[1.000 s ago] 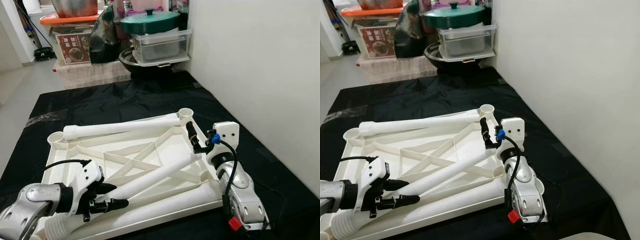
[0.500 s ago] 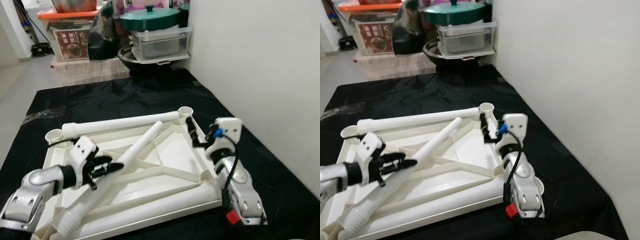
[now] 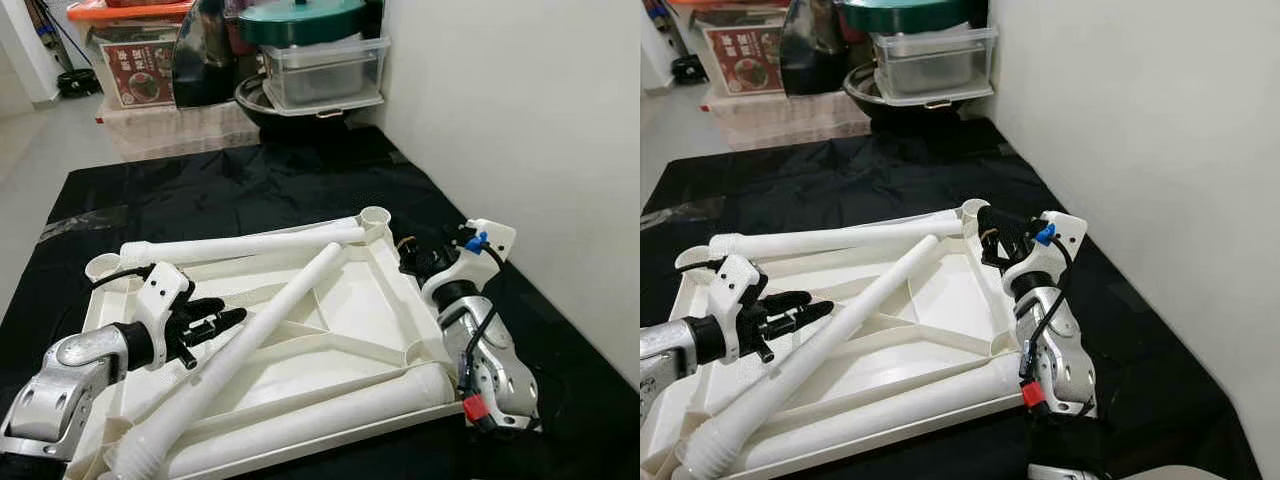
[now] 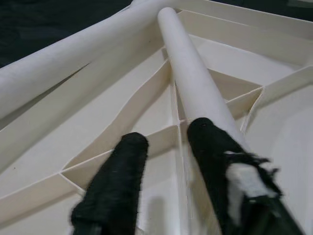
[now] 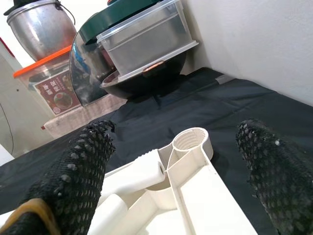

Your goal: Building children table

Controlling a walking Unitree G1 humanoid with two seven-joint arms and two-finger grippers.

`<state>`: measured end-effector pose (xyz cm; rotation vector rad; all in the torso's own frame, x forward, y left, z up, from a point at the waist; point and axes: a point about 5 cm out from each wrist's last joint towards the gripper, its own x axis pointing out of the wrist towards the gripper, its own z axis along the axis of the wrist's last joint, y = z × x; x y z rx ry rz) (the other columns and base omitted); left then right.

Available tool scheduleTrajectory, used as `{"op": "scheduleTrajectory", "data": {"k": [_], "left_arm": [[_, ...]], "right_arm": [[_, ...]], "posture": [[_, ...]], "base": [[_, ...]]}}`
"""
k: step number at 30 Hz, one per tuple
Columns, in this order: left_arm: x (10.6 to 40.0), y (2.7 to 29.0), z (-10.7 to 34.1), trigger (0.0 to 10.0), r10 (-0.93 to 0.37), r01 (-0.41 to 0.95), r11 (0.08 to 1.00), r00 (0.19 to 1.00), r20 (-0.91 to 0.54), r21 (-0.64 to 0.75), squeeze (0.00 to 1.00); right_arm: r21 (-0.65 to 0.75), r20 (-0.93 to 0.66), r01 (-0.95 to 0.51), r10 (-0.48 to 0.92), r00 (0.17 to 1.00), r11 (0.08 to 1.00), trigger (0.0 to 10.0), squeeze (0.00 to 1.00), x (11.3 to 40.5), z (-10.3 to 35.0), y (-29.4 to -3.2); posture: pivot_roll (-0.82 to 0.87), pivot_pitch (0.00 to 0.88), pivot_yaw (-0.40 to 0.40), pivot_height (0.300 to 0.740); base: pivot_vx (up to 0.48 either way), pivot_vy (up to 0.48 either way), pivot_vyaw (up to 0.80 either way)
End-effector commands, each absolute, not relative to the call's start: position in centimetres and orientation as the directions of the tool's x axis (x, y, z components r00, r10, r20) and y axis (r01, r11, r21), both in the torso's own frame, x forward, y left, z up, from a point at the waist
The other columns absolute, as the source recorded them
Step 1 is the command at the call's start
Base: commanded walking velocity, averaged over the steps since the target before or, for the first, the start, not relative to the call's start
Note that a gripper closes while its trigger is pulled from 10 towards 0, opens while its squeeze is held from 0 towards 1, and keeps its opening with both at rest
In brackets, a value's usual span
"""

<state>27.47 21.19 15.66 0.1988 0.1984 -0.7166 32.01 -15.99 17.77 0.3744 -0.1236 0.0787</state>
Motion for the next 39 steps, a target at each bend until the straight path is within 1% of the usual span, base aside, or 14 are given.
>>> {"op": "scheduleTrajectory", "data": {"k": [1,10,13,18,19,20,21,22,24,26,29,32,35,39], "left_arm": [[27.1,20.6,15.8,10.0,-0.665,0.704,0.702,0.703,-0.254,0.109,1.0],[27.5,20.4,17.1,10.0,-0.648,0.712,0.682,0.695,-0.313,0.169,1.0],[27.7,20.2,16.7,10.0,-0.589,0.707,0.681,0.682,-0.433,0.188,1.0],[28.0,20.2,15.8,10.0,-0.575,0.689,0.72,0.657,-0.488,0.08,1.0],[28.0,20.1,15.7,10.0,-0.583,0.688,0.724,0.649,-0.489,0.049,0.24],[28.0,20.1,15.7,10.0,-0.583,0.688,0.724,0.649,-0.489,0.049,0.24],[28.5,20.1,15.3,10.0,-0.575,0.65,0.759,0.652,-0.495,-0.025,0.0],[28.5,20.1,15.3,10.0,-0.575,0.65,0.759,0.652,-0.495,-0.025,0.0],[29.3,20.0,14.6,10.0,-0.566,0.612,0.784,0.638,-0.522,-0.103,0.0],[29.3,20.0,14.6,10.0,-0.566,0.612,0.784,0.638,-0.522,-0.103,0.0],[29.8,19.4,14.7,10.0,-0.604,0.629,0.761,0.601,-0.523,-0.157,0.0],[29.8,19.4,14.7,10.0,-0.604,0.629,0.761,0.601,-0.523,-0.157,0.0],[29.7,17.8,15.0,10.0,-0.664,0.676,0.707,0.533,-0.524,-0.209,0.0],[29.6,16.9,15.0,10.0,-0.688,0.699,0.677,0.493,-0.533,-0.228,0.0]], "right_arm": [[0.387,0.091,-0.091,0.06,0.994,0.917,10.0,0.0,32.0,17.0,-15.7],[0.405,0.068,-0.095,0.074,0.995,0.909,10.0,0.0,32.1,16.8,-15.5],[0.407,0.054,-0.099,0.084,0.995,0.908,10.0,0.0,32.2,16.5,-15.2],[0.41,0.045,-0.097,0.086,0.995,0.907,10.0,0.0,32.3,16.4,-15.1],[0.411,0.043,-0.097,0.087,0.995,0.907,10.0,0.0,32.3,16.4,-15.1],[0.411,0.043,-0.097,0.087,0.995,0.907,10.0,0.0,32.3,16.4,-15.1],[0.405,0.031,-0.097,0.092,0.995,0.909,10.0,0.0,32.4,16.2,-14.9],[0.405,0.031,-0.097,0.092,0.995,0.909,10.0,0.0,32.4,16.2,-14.9],[0.396,0.013,-0.094,0.097,0.995,0.913,10.0,0.0,32.5,15.9,-14.8],[0.396,0.013,-0.094,0.097,0.995,0.913,10.0,0.0,32.5,15.9,-14.8],[0.389,-0.01,-0.069,0.079,0.997,0.919,10.0,0.0,32.4,15.6,-15.0],[0.389,-0.01,-0.069,0.079,0.997,0.919,10.0,0.0,32.4,15.6,-15.0],[0.385,-0.037,-0.045,0.064,0.997,0.922,10.0,0.0,32.4,15.2,-15.2],[0.383,-0.046,-0.04,0.062,0.997,0.923,10.0,0.0,32.4,15.0,-15.1]], "posture": [[0.0,0.0,-0.018,0.74],[0.0,0.0,-0.019,0.74],[0.01,0.0,-0.02,0.74],[0.02,0.0,-0.022,0.74],[0.02,0.0,-0.022,0.74],[0.02,0.0,-0.022,0.74],[0.02,0.0,-0.018,0.74],[0.02,0.0,-0.018,0.74],[0.01,0.0,-0.012,0.74],[0.01,0.0,-0.012,0.74],[0.01,0.0,-0.008,0.74],[0.01,0.0,-0.008,0.74],[0.01,0.0,-0.005,0.74],[0.01,0.0,-0.004,0.74]], "base": [[0.0,0.0,0.0],[0.0,0.0,0.0],[0.0,0.0,0.0],[0.0,0.0,0.0],[0.0,0.0,0.0],[0.0,0.0,0.0],[0.0,0.0,0.0],[0.0,0.0,0.0],[0.0,0.0,0.0],[0.0,0.0,0.0],[0.0,0.0,0.0],[0.0,0.0,0.0],[0.0,0.0,0.0],[0.0,0.0,0.0]]}}
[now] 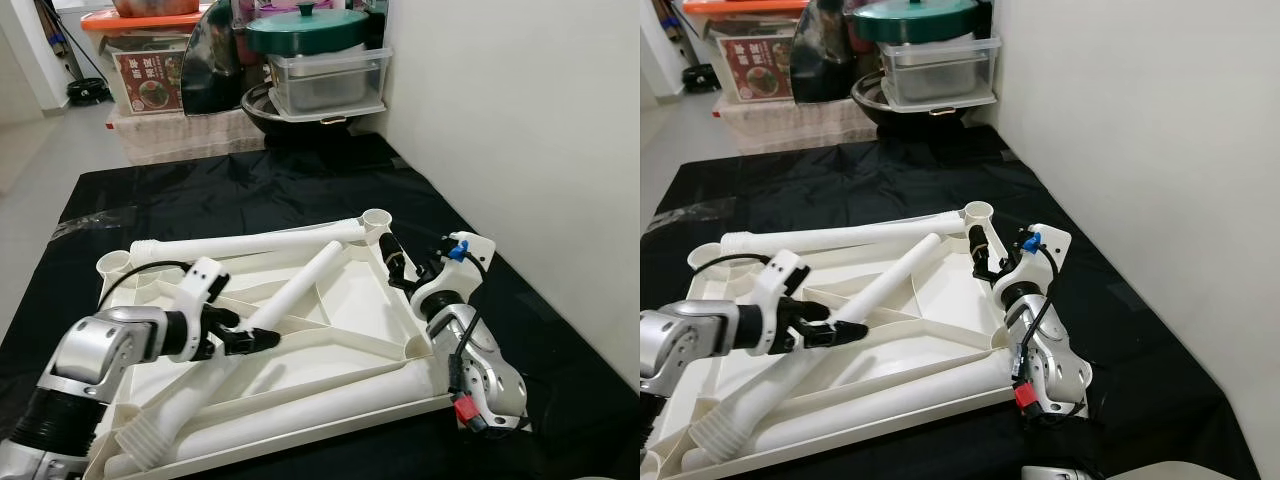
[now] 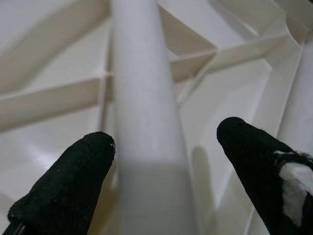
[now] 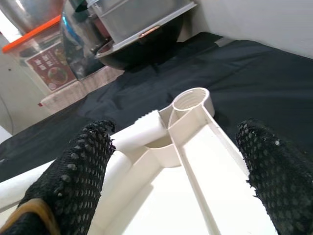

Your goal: Building children table

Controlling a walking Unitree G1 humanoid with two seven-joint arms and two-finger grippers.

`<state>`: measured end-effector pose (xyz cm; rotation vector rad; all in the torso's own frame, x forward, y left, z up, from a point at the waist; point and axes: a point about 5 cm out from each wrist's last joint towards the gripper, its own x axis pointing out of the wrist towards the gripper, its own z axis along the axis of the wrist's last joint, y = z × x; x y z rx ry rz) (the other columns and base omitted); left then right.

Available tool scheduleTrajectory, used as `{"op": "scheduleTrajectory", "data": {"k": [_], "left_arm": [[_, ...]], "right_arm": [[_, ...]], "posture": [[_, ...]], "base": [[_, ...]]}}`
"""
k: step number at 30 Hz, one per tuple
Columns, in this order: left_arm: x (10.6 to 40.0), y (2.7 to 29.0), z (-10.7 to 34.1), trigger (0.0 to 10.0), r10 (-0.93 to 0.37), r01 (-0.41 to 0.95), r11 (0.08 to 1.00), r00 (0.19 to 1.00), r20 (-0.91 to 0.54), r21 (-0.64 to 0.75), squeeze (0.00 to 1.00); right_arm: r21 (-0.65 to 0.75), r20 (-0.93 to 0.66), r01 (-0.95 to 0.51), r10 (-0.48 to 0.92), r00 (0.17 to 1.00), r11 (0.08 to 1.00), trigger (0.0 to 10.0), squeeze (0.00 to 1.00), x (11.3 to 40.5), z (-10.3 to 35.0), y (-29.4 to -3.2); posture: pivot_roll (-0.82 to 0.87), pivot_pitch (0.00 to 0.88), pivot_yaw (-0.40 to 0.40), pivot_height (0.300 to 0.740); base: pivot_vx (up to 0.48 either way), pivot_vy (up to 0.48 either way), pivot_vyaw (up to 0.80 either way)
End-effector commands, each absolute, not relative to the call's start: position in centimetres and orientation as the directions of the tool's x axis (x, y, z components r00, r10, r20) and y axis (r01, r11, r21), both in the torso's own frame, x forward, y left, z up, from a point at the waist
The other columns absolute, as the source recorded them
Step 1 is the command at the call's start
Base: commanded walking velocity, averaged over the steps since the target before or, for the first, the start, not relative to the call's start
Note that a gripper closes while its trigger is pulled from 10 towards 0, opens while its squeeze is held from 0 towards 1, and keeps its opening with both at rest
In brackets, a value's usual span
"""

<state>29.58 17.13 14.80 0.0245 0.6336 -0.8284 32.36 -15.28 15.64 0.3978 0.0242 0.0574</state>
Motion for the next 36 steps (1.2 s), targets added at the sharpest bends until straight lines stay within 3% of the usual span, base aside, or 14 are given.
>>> {"op": "scheduleTrajectory", "data": {"k": [1,14,15,16,17,32,36], "left_arm": [[29.5,16.6,14.8,10.0,-0.693,0.709,0.667,0.476,-0.542,-0.229,0.0],[27.9,16.0,12.7,10.0,-0.653,0.703,0.668,0.394,-0.647,-0.246,0.0],[27.9,16.2,12.6,2.5,-0.647,0.691,0.678,0.401,-0.649,-0.25,0.0],[28.0,16.3,12.6,2.5,-0.643,0.683,0.686,0.406,-0.65,-0.253,0.0],[28.0,16.4,12.6,0.0,-0.64,0.68,0.689,0.408,-0.651,-0.252,0.0],[28.2,16.6,13.1,0.0,-0.63,0.687,0.689,0.413,-0.658,-0.23,0.0],[28.7,15.9,14.3,0.0,-0.685,0.702,0.667,0.448,-0.574,-0.249,0.0]], "right_arm": [[0.383,-0.05,-0.037,0.061,0.997,0.923,10.0,0.0,32.4,15.0,-15.1],[0.416,-0.098,0.004,0.041,0.994,0.909,10.0,0.0,32.4,14.1,-15.1],[0.419,-0.102,0.007,0.039,0.994,0.908,10.0,0.0,32.4,14.1,-15.1],[0.42,-0.105,0.01,0.038,0.994,0.907,10.0,0.0,32.4,14.0,-15.1],[0.424,-0.109,0.015,0.035,0.993,0.906,10.0,0.0,32.4,14.0,-15.1],[0.457,-0.139,0.052,0.014,0.99,0.888,10.0,0.0,32.5,13.6,-15.3],[0.461,-0.142,0.056,0.011,0.99,0.885,10.0,0.0,32.6,13.7,-15.4]], "posture": [[0.01,0.0,-0.004,0.74],[0.03,0.0,0.007,0.74],[0.03,0.0,0.004,0.74],[0.03,0.0,0.004,0.74],[0.03,0.0,0.003,0.74],[0.03,0.0,0.007,0.74],[0.03,0.0,0.005,0.74]], "base": [[0.0,0.0,0.0],[0.0,0.0,0.0],[0.0,0.0,0.0],[0.0,0.0,0.0],[0.0,0.0,0.0],[0.0,0.0,0.0],[0.0,0.0,0.0]]}}
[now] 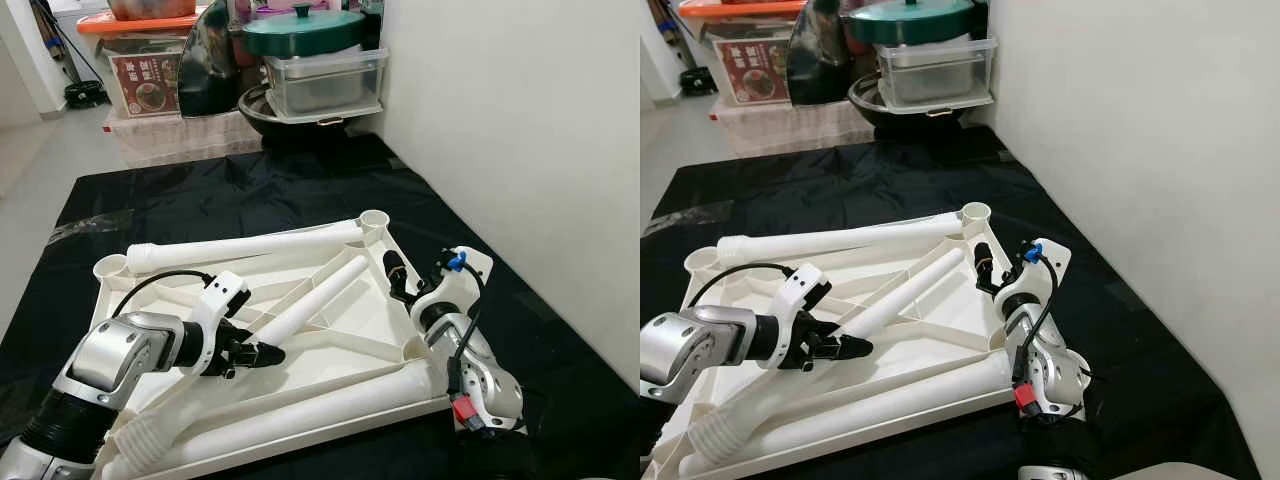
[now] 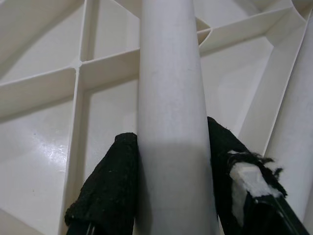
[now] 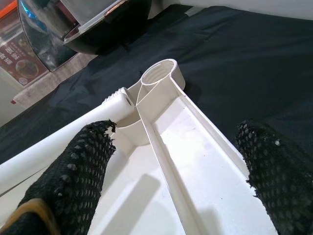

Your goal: Building children table

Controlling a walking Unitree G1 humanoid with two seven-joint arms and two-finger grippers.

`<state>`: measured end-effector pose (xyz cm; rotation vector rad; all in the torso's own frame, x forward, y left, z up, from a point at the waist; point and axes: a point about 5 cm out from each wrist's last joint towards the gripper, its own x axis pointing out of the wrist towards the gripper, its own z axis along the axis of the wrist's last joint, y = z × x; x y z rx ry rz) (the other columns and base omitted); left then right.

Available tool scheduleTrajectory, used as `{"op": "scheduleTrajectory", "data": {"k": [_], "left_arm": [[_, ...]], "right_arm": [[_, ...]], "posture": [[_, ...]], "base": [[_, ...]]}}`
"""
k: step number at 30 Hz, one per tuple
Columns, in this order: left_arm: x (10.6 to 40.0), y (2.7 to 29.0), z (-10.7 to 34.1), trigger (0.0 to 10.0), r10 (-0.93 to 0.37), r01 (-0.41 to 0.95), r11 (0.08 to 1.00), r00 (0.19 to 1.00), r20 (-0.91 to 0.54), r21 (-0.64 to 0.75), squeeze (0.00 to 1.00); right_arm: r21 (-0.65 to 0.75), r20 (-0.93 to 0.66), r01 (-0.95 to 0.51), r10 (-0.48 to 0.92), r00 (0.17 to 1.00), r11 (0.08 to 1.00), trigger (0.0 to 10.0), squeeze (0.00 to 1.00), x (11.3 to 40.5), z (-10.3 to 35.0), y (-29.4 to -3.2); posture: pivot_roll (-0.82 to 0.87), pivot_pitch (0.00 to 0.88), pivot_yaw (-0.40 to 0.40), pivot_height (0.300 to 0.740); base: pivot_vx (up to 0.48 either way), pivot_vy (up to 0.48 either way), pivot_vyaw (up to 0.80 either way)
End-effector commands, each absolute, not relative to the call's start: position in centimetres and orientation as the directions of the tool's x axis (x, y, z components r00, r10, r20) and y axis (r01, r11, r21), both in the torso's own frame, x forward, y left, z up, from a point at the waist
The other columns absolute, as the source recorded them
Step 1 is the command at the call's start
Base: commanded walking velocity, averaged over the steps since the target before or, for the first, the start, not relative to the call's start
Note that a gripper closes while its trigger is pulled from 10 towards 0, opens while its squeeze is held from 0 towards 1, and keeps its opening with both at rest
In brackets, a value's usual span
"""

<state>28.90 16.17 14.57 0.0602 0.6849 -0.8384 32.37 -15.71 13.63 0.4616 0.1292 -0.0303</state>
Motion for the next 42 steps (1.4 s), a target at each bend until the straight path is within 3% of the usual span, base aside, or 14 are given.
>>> {"op": "scheduleTrajectory", "data": {"k": [1,2,3,4,6,7,19,20,22,23,35,36,37,42], "left_arm": [[28.7,15.9,14.3,0.0,-0.685,0.702,0.667,0.448,-0.574,-0.249,0.0],[28.9,15.6,15.2,3.7,-0.722,0.718,0.646,0.466,-0.512,-0.257,0.0],[28.9,15.6,15.2,3.7,-0.722,0.718,0.646,0.466,-0.512,-0.257,0.0],[29.2,15.0,17.1,5.2,-0.781,0.757,0.601,0.49,-0.387,-0.256,0.0],[29.2,15.0,17.6,5.2,-0.793,0.766,0.591,0.493,-0.358,-0.254,0.0],[29.2,14.9,17.7,10.0,-0.796,0.769,0.588,0.494,-0.35,-0.252,0.0],[27.6,15.6,20.2,10.0,-0.812,0.818,0.569,0.543,-0.215,-0.083,0.0],[27.6,15.8,20.1,10.0,-0.804,0.81,0.581,0.558,-0.205,-0.073,0.0],[27.6,16.0,20.1,10.0,-0.799,0.805,0.589,0.569,-0.196,-0.066,0.0],[27.6,16.1,20.1,10.0,-0.794,0.8,0.597,0.578,-0.189,-0.057,0.0],[27.4,16.9,21.2,10.0,-0.773,0.78,0.626,0.622,-0.125,0.008,0.0],[27.3,17.0,21.3,10.0,-0.778,0.784,0.621,0.617,-0.121,0.009,0.0],[27.2,17.0,21.3,10.0,-0.783,0.789,0.614,0.61,-0.118,0.011,0.0],[27.0,16.9,21.2,10.0,-0.791,0.797,0.604,0.601,-0.114,0.011,0.0]], "right_arm": [[0.461,-0.142,0.056,0.011,0.99,0.885,10.0,0.0,32.6,13.7,-15.4],[0.463,-0.137,0.059,0.006,0.991,0.885,10.0,0.0,32.6,13.8,-15.5],[0.463,-0.137,0.059,0.006,0.991,0.885,10.0,0.0,32.6,13.8,-15.5],[0.462,-0.125,0.066,-0.009,0.992,0.884,10.0,0.0,32.7,14.0,-15.7],[0.462,-0.122,0.068,-0.012,0.992,0.884,10.0,0.0,32.7,14.1,-15.7],[0.462,-0.121,0.069,-0.014,0.992,0.884,10.0,0.0,32.7,14.1,-15.7],[0.566,-0.033,0.011,0.009,0.999,0.825,10.0,0.0,33.3,15.8,-16.5],[0.622,0.017,-0.04,0.037,0.999,0.782,10.0,0.4,33.4,16.5,-16.7],[0.657,0.057,-0.088,0.067,0.996,0.749,10.0,0.4,33.4,17.1,-16.8],[0.677,0.093,-0.135,0.099,0.991,0.724,10.0,1.0,33.4,17.6,-17.0],[0.679,0.259,-0.44,0.369,0.893,0.588,10.0,1.0,31.9,19.0,-15.2],[0.648,0.262,-0.483,0.423,0.868,0.589,10.0,0.82,31.5,18.9,-14.6],[0.612,0.266,-0.526,0.473,0.84,0.59,10.0,0.0,31.1,18.9,-13.9],[0.59,0.278,-0.574,0.525,0.805,0.568,10.0,0.0,30.6,19.1,-13.3]], "posture": [[0.03,0.0,0.005,0.74],[0.03,0.0,0.004,0.74],[0.03,0.0,0.004,0.74],[0.03,0.0,0.004,0.74],[0.03,0.0,0.004,0.74],[0.03,0.0,0.004,0.74],[0.02,0.0,-0.014,0.74],[0.02,0.0,-0.014,0.74],[0.02,0.0,-0.014,0.74],[0.01,0.0,-0.014,0.74],[0.02,0.0,-0.023,0.74],[0.02,0.0,-0.023,0.74],[0.02,0.0,-0.022,0.74],[0.02,0.0,-0.021,0.74]], "base": [[0.0,0.0,0.0],[0.0,0.0,0.0],[0.0,0.0,0.0],[0.0,0.0,0.0],[0.0,0.0,0.0],[0.0,0.0,0.0],[0.0,0.0,0.0],[0.0,0.0,0.0],[0.0,0.0,0.0],[0.0,0.0,0.0],[0.0,0.0,0.0],[0.0,0.0,0.0],[0.0,0.0,0.0],[0.0,0.0,0.0]]}}
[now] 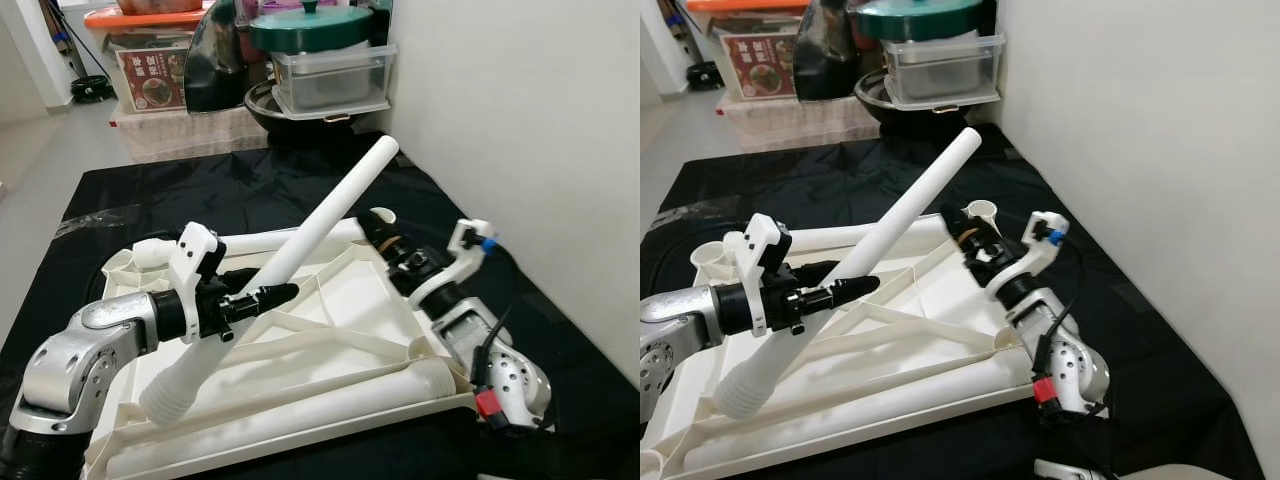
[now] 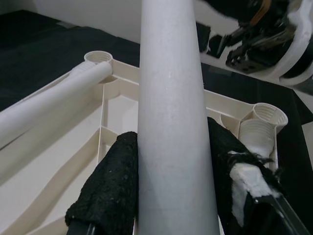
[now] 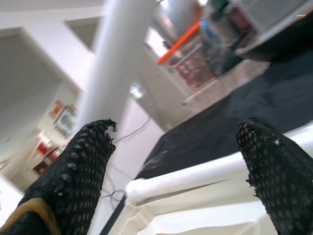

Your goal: Building children table

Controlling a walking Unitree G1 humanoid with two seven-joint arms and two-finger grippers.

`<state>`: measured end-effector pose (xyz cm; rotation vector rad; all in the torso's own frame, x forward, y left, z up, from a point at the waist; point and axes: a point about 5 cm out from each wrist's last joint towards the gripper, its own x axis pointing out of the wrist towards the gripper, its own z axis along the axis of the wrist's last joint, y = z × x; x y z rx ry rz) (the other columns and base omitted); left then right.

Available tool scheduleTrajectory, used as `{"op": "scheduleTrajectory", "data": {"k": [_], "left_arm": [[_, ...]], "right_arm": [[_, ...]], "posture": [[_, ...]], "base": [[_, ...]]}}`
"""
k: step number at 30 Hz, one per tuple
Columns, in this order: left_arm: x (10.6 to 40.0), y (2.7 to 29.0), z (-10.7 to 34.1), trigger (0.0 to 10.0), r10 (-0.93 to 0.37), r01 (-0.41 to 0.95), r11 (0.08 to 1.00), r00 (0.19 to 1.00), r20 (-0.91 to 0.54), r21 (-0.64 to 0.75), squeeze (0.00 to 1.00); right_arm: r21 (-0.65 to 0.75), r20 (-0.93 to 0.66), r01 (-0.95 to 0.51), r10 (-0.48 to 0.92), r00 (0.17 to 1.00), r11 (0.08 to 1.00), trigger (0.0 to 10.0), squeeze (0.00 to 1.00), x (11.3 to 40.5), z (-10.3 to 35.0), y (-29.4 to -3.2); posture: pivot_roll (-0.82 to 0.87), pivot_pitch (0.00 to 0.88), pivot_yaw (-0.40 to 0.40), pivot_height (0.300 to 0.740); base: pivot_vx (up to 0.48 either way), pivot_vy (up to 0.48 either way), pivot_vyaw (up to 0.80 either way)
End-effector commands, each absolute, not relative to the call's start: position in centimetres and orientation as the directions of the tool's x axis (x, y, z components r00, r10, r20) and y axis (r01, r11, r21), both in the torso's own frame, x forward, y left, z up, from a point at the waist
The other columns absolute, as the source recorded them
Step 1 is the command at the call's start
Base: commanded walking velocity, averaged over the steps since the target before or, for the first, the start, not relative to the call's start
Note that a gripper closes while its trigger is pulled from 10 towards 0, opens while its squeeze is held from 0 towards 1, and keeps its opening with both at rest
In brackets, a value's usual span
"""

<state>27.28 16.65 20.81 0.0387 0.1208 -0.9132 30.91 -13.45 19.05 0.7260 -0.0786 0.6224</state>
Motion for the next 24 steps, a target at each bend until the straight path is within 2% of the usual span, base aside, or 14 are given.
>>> {"op": "scheduleTrajectory", "data": {"k": [1,3,6,7,11,14,19,20,21,24], "left_arm": [[26.9,16.8,21.2,10.0,-0.794,0.799,0.601,0.598,-0.113,0.01,0.0],[26.6,15.7,20.7,10.0,-0.829,0.835,0.55,0.547,-0.113,0.003,0.0],[26.6,15.3,20.5,10.0,-0.839,0.845,0.535,0.532,-0.114,0.0,0.0],[26.6,15.1,20.2,10.0,-0.847,0.853,0.522,0.518,-0.122,-0.002,0.0],[26.7,15.0,20.0,10.0,-0.849,0.856,0.517,0.513,-0.129,-0.003,0.0],[26.9,14.9,19.8,10.0,-0.863,0.871,0.492,0.486,-0.136,-0.008,0.0],[27.1,14.6,20.0,10.0,-0.872,0.879,0.477,0.473,-0.128,-0.006,0.0],[27.1,14.0,20.0,10.0,-0.888,0.894,0.447,0.444,-0.118,-0.006,0.0],[27.0,13.7,19.9,10.0,-0.895,0.9,0.435,0.431,-0.117,-0.005,0.0],[27.0,13.5,19.9,10.0,-0.899,0.905,0.426,0.422,-0.117,-0.005,0.0]], "right_arm": [[0.594,0.284,-0.586,0.538,0.794,0.551,10.0,0.0,30.5,19.1,-13.1],[0.623,0.299,-0.63,0.604,0.739,0.463,10.0,0.0,29.9,19.1,-11.1],[0.629,0.303,-0.646,0.628,0.716,0.433,10.0,0.0,29.7,19.1,-10.4],[0.626,0.318,-0.672,0.658,0.683,0.396,10.0,0.0,29.3,19.3,-9.7],[0.621,0.327,-0.688,0.673,0.663,0.375,10.0,0.0,29.0,19.4,-9.4],[0.62,0.339,-0.726,0.734,0.589,0.296,10.0,0.0,27.9,19.3,-8.9],[0.641,0.341,-0.718,0.736,0.584,0.273,10.0,0.0,27.8,19.1,-8.8],[0.675,0.348,-0.696,0.728,0.591,0.242,10.0,0.0,27.9,19.0,-8.2],[0.686,0.345,-0.69,0.73,0.59,0.232,9.6,0.0,27.9,18.9,-7.9],[0.691,0.343,-0.686,0.732,0.588,0.228,9.6,0.0,27.9,18.8,-7.7]], "posture": [[0.02,0.0,-0.021,0.74],[0.02,0.0,-0.025,0.74],[0.02,0.0,-0.025,0.74],[0.02,0.0,-0.022,0.74],[0.02,0.0,-0.022,0.74],[0.01,0.0,-0.013,0.74],[0.01,0.0,-0.014,0.74],[0.0,0.0,-0.014,0.74],[0.0,0.0,-0.015,0.74],[0.0,0.0,-0.015,0.74]], "base": [[0.0,0.0,0.0],[0.0,0.0,0.0],[0.0,0.0,0.0],[0.0,0.0,0.0],[0.0,0.0,0.0],[0.0,0.0,0.0],[0.0,0.0,0.0],[0.0,0.0,0.0],[0.0,0.0,0.0],[0.0,0.0,0.0]]}}
